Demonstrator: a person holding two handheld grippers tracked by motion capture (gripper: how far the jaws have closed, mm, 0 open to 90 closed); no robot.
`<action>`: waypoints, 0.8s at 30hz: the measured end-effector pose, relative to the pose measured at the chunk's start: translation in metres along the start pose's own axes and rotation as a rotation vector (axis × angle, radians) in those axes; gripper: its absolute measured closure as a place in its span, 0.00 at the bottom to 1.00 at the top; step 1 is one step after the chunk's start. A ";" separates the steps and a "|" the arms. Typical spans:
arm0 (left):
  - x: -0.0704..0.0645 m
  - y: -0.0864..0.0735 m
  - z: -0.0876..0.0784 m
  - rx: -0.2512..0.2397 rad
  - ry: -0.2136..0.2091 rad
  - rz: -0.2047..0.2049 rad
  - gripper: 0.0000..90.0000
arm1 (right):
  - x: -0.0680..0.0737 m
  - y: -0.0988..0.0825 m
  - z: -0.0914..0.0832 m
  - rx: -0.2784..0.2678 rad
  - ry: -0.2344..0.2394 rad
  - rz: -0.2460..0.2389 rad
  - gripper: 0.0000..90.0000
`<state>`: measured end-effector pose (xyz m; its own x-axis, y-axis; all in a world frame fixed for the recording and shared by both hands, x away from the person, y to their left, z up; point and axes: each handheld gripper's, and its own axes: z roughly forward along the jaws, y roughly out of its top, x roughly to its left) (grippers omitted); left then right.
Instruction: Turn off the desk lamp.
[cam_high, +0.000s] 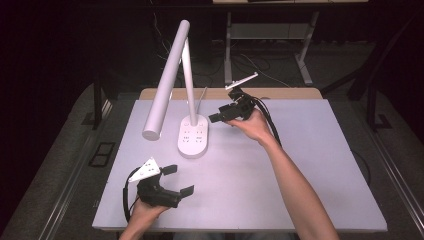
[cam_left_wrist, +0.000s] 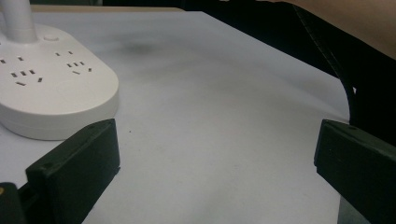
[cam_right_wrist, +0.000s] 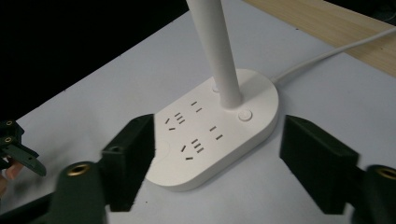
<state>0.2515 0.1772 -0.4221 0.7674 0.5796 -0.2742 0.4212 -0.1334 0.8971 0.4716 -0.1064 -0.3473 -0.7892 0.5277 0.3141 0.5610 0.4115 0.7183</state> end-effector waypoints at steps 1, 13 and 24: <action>0.000 0.000 0.000 -0.002 -0.001 -0.003 0.00 | -0.001 0.001 0.002 0.003 -0.002 0.005 0.41; 0.000 0.000 0.000 -0.011 0.002 0.001 0.00 | -0.019 0.005 0.018 -0.050 0.018 0.064 0.73; -0.001 0.001 -0.001 -0.012 0.001 -0.003 0.00 | -0.030 0.003 0.035 -0.073 0.037 0.101 0.92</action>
<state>0.2508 0.1775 -0.4210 0.7659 0.5806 -0.2763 0.4174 -0.1221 0.9005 0.5060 -0.0946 -0.3762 -0.7387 0.5358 0.4089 0.6199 0.3018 0.7243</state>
